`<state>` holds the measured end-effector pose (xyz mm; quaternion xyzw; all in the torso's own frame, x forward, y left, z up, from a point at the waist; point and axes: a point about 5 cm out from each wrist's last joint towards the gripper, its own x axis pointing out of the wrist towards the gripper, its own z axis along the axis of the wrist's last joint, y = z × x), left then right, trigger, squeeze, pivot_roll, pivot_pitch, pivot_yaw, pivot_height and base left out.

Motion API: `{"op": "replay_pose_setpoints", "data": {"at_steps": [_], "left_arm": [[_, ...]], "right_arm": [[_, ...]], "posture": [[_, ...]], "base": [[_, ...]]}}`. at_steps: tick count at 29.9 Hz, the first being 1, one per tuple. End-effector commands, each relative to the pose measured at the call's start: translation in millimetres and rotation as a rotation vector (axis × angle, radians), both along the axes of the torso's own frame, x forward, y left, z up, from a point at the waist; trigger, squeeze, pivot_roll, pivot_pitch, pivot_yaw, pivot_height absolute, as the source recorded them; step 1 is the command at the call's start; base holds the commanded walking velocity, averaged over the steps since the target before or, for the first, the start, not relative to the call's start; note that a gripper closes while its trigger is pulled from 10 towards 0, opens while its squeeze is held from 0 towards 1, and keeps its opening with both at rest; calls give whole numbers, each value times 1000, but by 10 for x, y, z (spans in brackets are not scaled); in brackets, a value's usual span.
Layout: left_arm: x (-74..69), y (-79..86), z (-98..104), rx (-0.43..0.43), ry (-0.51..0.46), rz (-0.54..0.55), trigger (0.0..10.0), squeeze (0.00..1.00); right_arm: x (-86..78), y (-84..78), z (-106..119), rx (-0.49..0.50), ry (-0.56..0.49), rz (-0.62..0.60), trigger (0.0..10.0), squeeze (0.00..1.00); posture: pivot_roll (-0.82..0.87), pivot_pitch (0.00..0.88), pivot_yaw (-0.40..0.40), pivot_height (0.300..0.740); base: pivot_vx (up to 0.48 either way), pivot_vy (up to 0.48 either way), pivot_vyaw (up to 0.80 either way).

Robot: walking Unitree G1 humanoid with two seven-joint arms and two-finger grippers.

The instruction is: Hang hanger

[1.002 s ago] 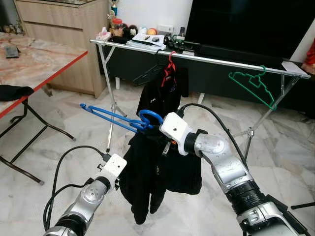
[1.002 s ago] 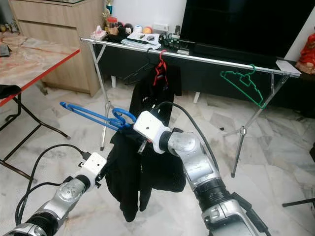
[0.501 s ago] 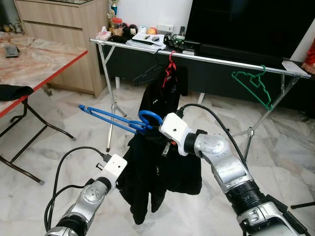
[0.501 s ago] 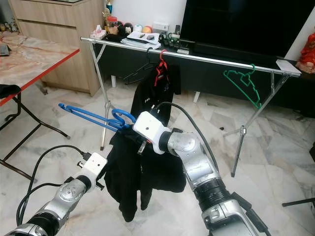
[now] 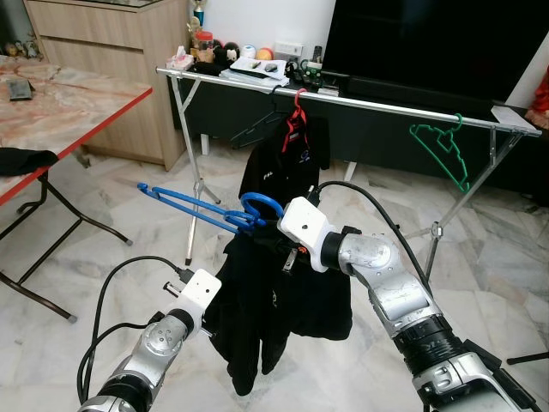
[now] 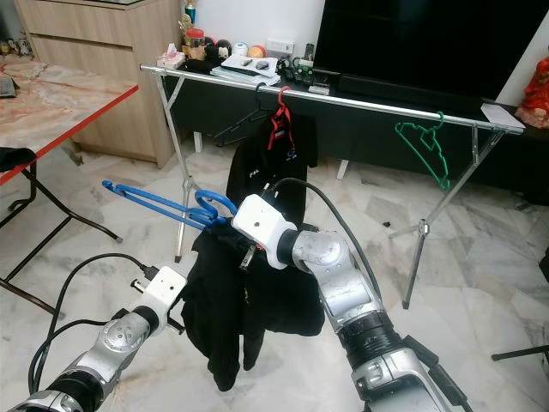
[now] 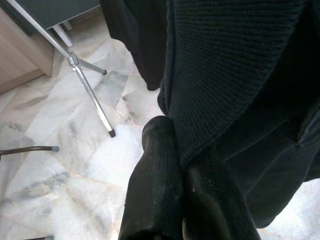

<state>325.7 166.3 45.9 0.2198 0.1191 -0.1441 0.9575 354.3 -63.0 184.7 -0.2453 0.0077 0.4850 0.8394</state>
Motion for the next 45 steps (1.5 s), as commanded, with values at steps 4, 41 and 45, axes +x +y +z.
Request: {"op": "replay_pose_setpoints", "data": {"at_steps": [4, 41, 45], "left_arm": [[-23, 14, -35, -21, 9, 22, 0, 0], [-224, 211, -229, -39, 86, 71, 0, 0], [-228, 214, -232, -38, 88, 70, 0, 0]], "right_arm": [[0, -31, 113, 12, -46, 2, 0, 0], [-343, -1283, -686, -50, 398, 127, 0, 0], [-446, -1302, -711, -66, 458, 234, 0, 0]], "posture": [[56, 53, -100, 740], [52, 66, -88, 740], [51, 66, -87, 740]], "base": [[0, 0, 0], [0, 0, 0], [0, 0, 0]]}}
